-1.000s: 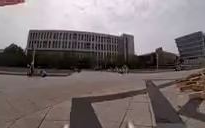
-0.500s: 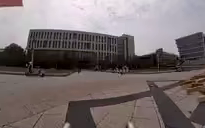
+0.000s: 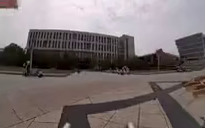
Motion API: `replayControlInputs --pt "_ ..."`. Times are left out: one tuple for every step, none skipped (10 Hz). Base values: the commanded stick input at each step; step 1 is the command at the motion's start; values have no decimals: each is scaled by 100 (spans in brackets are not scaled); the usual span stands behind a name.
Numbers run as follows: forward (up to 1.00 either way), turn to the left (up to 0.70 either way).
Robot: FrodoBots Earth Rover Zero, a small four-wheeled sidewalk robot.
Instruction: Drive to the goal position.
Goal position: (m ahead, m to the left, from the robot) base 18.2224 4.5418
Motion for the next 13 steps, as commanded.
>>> replayControlInputs --pt "50 0" --pt "50 0" --pt "50 0" --pt "50 0" --pt "50 0" --pt "50 0" --pt "50 0" --pt "50 0" --pt "50 0" --pt "50 0" --pt "50 0" --pt "50 0" --pt "50 0"
